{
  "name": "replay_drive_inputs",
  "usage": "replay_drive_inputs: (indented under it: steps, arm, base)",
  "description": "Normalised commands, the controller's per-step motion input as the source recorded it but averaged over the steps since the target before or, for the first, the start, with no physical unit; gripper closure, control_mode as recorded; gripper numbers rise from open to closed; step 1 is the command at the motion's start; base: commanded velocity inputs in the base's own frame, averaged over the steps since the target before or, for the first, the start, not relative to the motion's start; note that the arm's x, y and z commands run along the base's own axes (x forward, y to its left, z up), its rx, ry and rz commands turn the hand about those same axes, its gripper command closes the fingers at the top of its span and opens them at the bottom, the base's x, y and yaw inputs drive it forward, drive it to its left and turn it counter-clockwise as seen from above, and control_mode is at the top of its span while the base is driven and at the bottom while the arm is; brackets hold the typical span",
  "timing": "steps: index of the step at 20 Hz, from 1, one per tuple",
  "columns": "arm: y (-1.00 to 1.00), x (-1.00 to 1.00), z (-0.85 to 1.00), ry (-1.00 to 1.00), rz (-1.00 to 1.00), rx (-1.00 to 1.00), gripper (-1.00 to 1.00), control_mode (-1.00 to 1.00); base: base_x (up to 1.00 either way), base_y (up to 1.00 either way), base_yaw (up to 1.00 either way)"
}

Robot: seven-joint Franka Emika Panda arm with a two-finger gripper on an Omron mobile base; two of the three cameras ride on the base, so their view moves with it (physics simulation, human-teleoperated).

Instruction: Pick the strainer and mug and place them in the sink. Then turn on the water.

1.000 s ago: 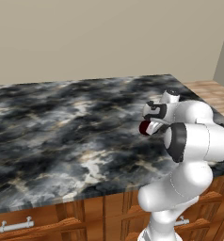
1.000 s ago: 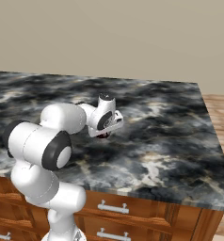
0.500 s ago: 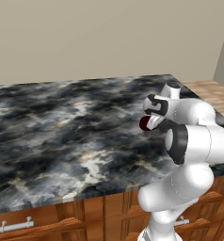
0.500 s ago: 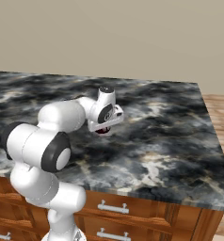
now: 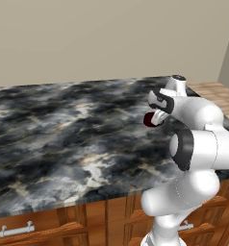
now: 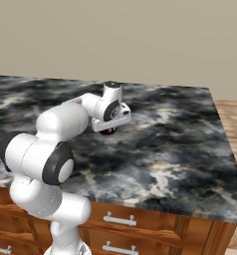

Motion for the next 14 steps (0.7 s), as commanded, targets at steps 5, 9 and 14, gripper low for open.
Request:
replay_drive_inputs:
  steps: [5, 9, 14]
  arm:
    - [0.0, -0.38, 0.43, 0.0, -0.07, 0.0, 1.0, -1.0]
    - [0.01, -0.43, 0.34, 0.0, -0.12, 0.0, 1.0, -1.0]
    - [0.08, -0.52, 0.16, 0.0, -0.15, 0.0, 1.0, -1.0]
  base:
    - [0.0, 0.0, 0.0]
    - [0.0, 0.0, 0.0]
    - [0.0, 0.0, 0.0]
